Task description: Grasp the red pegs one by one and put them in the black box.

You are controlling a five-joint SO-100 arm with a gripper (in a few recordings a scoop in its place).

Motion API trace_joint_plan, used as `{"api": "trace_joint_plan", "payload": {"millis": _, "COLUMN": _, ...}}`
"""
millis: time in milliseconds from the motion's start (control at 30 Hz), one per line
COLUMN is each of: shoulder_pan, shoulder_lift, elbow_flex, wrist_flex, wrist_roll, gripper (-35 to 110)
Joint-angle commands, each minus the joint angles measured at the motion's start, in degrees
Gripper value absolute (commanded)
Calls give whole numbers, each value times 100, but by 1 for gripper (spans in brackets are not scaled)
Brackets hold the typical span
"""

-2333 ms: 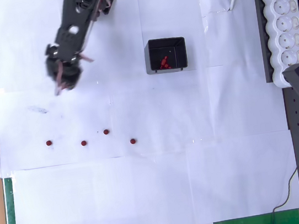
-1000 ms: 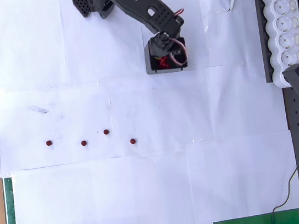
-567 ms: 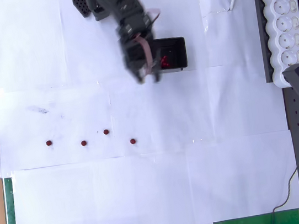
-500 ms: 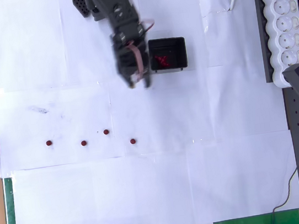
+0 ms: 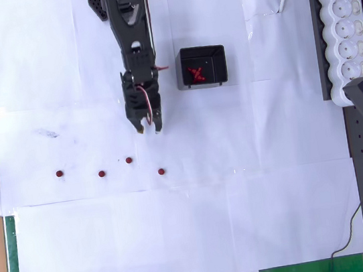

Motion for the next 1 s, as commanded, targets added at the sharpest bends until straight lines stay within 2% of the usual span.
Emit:
{"api": "trace_joint_plan", "payload": {"millis": 0, "shoulder_pan": -79, "shoulder_lift": 413, "elbow_flex": 158, "wrist_flex": -984, "wrist_roll": 167, "gripper": 13}}
{"api": "trace_joint_plan", "payload": {"millis": 367, "shoulder_pan": -246, "shoulder_lift": 1705, "elbow_flex": 606, "wrist_flex": -2602, "wrist_roll": 914, "gripper": 13}}
{"api": "trace_joint_plan", "payload": {"millis": 967, "shoulder_pan": -70, "shoulder_lift": 2962, "elbow_flex": 2259, "wrist_flex": -2707, "wrist_roll": 1239, "gripper": 12}}
